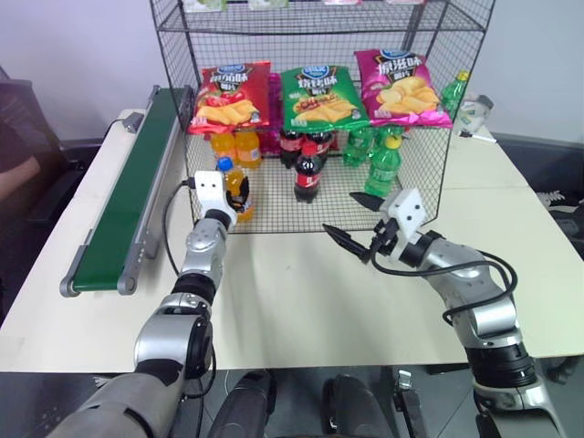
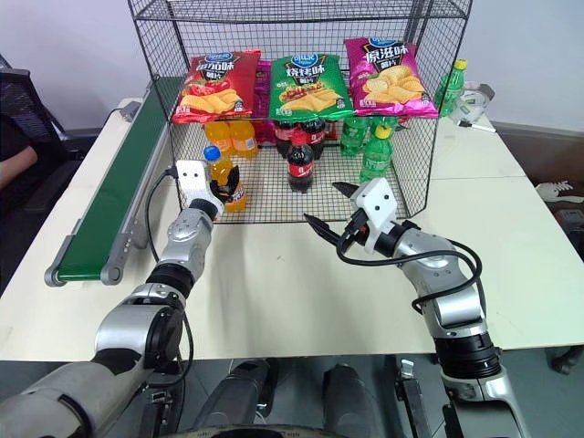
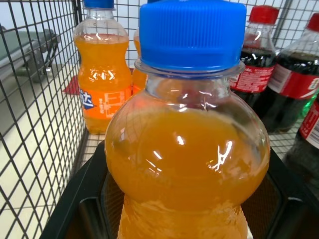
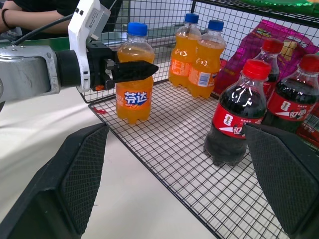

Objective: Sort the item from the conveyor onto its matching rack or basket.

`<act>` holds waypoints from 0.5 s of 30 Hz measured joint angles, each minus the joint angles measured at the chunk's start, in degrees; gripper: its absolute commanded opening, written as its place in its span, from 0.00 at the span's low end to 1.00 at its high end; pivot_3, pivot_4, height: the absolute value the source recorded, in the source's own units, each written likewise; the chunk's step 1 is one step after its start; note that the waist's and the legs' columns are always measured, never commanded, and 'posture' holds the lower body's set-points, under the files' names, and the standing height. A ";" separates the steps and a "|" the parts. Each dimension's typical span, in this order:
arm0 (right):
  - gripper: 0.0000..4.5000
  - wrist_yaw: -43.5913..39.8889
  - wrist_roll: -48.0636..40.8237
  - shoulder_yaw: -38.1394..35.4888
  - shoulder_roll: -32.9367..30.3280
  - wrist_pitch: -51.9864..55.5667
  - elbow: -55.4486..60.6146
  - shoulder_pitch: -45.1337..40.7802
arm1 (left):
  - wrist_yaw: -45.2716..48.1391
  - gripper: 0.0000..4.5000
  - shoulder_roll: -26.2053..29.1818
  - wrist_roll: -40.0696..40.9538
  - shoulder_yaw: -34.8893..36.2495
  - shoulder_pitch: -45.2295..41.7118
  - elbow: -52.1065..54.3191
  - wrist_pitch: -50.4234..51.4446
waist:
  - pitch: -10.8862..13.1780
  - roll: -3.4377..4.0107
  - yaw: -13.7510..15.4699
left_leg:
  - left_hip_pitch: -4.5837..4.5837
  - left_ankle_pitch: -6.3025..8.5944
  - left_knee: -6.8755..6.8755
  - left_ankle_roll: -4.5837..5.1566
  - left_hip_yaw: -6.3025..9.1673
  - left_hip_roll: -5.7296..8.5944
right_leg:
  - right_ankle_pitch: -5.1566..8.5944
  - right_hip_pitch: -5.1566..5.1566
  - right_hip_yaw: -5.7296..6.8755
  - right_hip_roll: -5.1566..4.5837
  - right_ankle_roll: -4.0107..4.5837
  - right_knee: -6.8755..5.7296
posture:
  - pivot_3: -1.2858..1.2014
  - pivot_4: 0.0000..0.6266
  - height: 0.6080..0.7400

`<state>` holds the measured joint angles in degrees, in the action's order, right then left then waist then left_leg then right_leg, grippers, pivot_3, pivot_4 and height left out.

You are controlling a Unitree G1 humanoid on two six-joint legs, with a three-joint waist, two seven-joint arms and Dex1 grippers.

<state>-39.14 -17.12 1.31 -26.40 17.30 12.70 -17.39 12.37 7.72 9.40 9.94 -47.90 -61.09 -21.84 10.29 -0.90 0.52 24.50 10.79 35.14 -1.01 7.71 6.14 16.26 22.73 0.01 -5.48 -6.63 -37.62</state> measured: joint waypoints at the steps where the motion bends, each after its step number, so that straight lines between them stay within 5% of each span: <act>1: 1.00 0.00 0.00 0.00 0.00 0.04 0.05 0.00 | 0.15 0.99 0.03 -0.01 0.01 0.00 0.09 -0.07 | 0.00 0.00 0.00 | -0.01 0.00 0.00 0.00 0.00 0.00 | 0.00 0.00 0.00 0.00 0.00 0.00 | 0.52 0.24 1.00; 15: 1.00 0.11 -0.04 0.00 -0.05 1.13 1.09 0.50 | 3.15 0.99 1.09 1.11 -0.22 10.75 22.22 4.33 | -0.01 0.01 -0.38 | -0.01 0.00 -0.02 0.00 0.01 -0.02 | 0.00 0.02 -0.04 0.00 0.01 -0.03 | 0.52 0.24 1.00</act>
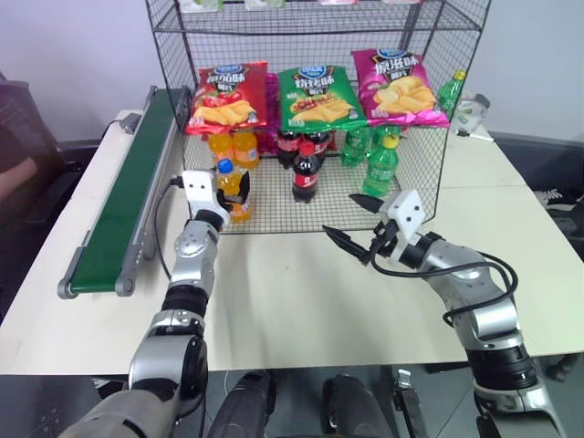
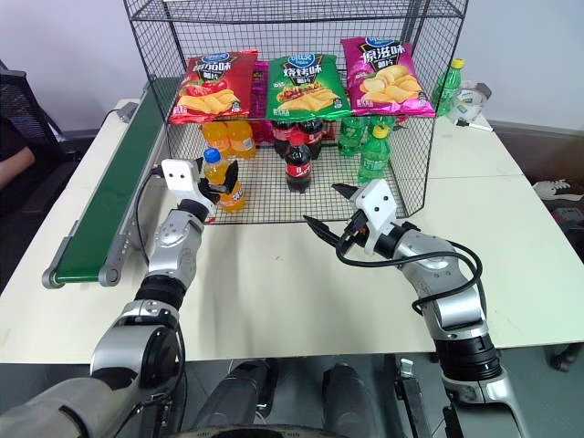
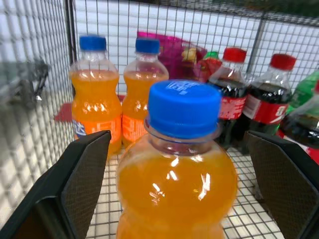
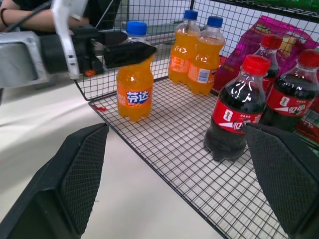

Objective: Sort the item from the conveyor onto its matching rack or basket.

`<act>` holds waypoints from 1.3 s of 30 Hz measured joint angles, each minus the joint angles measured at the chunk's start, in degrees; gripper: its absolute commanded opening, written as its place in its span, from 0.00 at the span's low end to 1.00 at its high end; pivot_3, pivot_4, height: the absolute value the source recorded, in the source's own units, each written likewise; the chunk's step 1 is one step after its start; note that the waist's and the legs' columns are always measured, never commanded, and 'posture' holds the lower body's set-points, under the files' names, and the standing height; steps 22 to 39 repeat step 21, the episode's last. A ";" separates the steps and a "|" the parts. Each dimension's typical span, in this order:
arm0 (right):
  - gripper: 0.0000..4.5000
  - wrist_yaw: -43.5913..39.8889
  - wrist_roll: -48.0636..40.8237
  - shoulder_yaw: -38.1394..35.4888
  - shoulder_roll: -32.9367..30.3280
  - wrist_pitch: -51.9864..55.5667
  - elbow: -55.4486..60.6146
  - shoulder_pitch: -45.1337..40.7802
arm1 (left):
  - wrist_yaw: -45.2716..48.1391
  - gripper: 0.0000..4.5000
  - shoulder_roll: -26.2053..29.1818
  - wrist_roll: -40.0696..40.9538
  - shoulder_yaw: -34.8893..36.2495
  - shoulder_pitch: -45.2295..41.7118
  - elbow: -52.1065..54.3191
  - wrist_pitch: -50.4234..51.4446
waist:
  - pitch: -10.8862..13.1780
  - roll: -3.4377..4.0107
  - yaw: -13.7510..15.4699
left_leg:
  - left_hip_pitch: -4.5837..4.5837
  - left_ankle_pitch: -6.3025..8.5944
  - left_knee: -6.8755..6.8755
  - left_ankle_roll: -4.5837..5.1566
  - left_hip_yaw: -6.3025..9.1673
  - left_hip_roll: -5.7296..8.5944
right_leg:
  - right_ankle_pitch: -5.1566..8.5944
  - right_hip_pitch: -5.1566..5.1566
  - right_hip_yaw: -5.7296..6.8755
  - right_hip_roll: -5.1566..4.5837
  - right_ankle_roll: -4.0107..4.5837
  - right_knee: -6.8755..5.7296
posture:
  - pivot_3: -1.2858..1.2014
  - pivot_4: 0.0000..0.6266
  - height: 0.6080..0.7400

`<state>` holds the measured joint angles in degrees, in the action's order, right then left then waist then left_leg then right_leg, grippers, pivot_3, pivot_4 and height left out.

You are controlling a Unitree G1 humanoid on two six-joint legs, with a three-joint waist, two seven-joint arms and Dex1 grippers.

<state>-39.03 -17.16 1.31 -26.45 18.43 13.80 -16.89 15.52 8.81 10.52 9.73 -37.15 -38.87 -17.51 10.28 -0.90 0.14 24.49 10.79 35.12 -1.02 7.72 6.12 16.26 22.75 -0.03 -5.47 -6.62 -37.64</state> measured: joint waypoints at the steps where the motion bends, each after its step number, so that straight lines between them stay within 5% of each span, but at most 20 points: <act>1: 1.00 0.00 -0.01 -0.01 -0.04 0.01 0.02 0.02 | -0.40 0.99 0.29 -0.11 -0.04 1.20 2.62 0.59 | 0.00 0.00 0.03 | 0.00 0.00 0.00 0.00 0.00 0.00 | 0.00 0.00 -0.01 0.00 0.00 0.00 | 0.52 0.24 1.00; 13: 1.00 -0.53 -0.07 -1.33 -1.77 0.01 0.06 0.07 | 5.94 0.99 9.59 5.92 0.24 13.06 31.17 22.55 | -0.02 0.03 0.25 | -0.02 0.00 0.01 0.00 0.01 -0.01 | 0.01 -0.03 -0.02 -0.01 0.02 -0.01 | 0.52 0.24 1.00; 17: 1.00 -1.67 -0.41 -2.88 -4.09 -0.08 -0.85 0.59 | 13.35 0.99 20.30 11.00 2.61 22.11 39.84 32.60 | -0.01 0.07 -0.87 | -0.03 0.01 -0.12 0.00 -0.02 -0.06 | 0.02 0.05 -0.09 -0.06 0.04 0.01 | 0.52 0.24 1.00; 20: 1.00 -1.95 -0.43 -3.91 -4.35 -0.15 -1.58 0.61 | 15.02 0.99 23.37 12.61 5.51 24.78 41.15 35.51 | -0.02 0.08 -0.76 | -0.04 0.01 -0.11 -0.01 0.02 -0.09 | 0.02 0.01 -0.07 -0.06 0.05 0.00 | 0.52 0.24 1.00; 39: 1.00 -2.06 -0.43 -3.74 -4.25 -0.16 -1.60 0.59 | 15.47 0.99 23.71 13.19 5.86 25.50 41.89 36.17 | -0.02 0.08 -0.63 | -0.04 0.01 -0.09 -0.01 0.02 -0.07 | 0.03 -0.01 -0.08 -0.10 0.05 0.01 | 0.52 0.24 1.00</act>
